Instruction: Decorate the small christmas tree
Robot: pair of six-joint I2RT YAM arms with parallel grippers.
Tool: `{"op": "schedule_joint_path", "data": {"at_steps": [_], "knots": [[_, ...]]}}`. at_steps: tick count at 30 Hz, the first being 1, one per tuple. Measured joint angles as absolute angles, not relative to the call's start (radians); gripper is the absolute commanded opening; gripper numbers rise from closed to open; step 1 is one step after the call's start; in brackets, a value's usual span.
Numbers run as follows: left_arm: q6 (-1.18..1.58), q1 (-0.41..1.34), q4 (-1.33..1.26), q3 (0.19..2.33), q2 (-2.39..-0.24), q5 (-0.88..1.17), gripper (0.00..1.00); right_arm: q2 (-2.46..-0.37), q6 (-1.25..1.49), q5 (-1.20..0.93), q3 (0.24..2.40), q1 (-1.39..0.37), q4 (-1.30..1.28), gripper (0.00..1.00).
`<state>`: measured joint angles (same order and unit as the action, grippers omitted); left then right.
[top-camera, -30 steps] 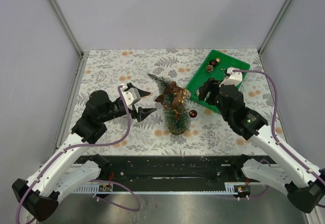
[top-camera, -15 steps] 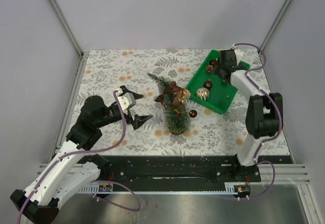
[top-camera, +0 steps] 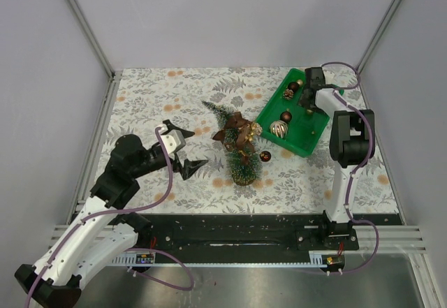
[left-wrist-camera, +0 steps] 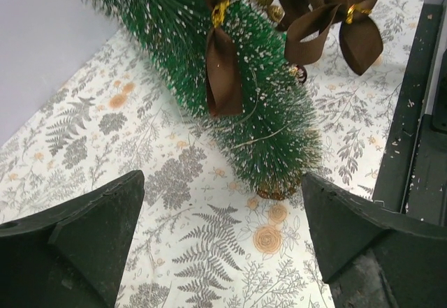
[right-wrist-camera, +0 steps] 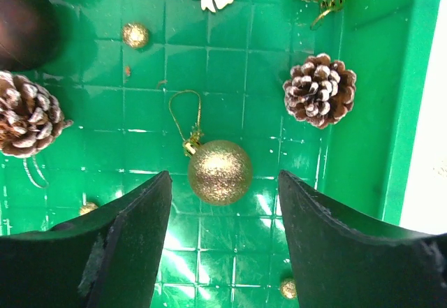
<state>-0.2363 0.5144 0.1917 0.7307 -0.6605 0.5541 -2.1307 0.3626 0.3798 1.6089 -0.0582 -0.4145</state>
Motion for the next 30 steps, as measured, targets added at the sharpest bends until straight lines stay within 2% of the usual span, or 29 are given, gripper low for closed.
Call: {"op": "schedule_joint_path", "data": {"at_steps": [5, 11, 15, 19, 23, 30], "knots": [[-0.236, 0.512, 0.193, 0.718, -0.662, 0.552, 0.99, -2.149, 0.355, 0.373, 1.652, -0.058, -0.413, 0.63], [-0.236, 0.508, 0.19, 0.718, -0.662, 0.551, 0.99, -2.167, 0.355, 0.355, 1.657, -0.058, -0.424, 0.67], [-0.236, 0.507, 0.185, 0.718, -0.662, 0.55, 0.99, -2.168, 0.355, 0.347, 1.656, -0.058, -0.433, 0.66], [-0.236, 0.506, 0.181, 0.718, -0.662, 0.55, 0.99, -2.168, 0.351, 0.347, 1.656, -0.058, -0.433, 0.56], [-0.236, 0.505, 0.17, 0.717, -0.662, 0.549, 0.99, -2.168, 0.344, 0.346, 1.654, -0.058, -0.433, 0.36], [-0.225, 0.502, 0.137, 0.695, -0.663, 0.529, 0.98, -2.135, 0.345, 0.33, 1.602, -0.058, -0.401, 0.27]]}}
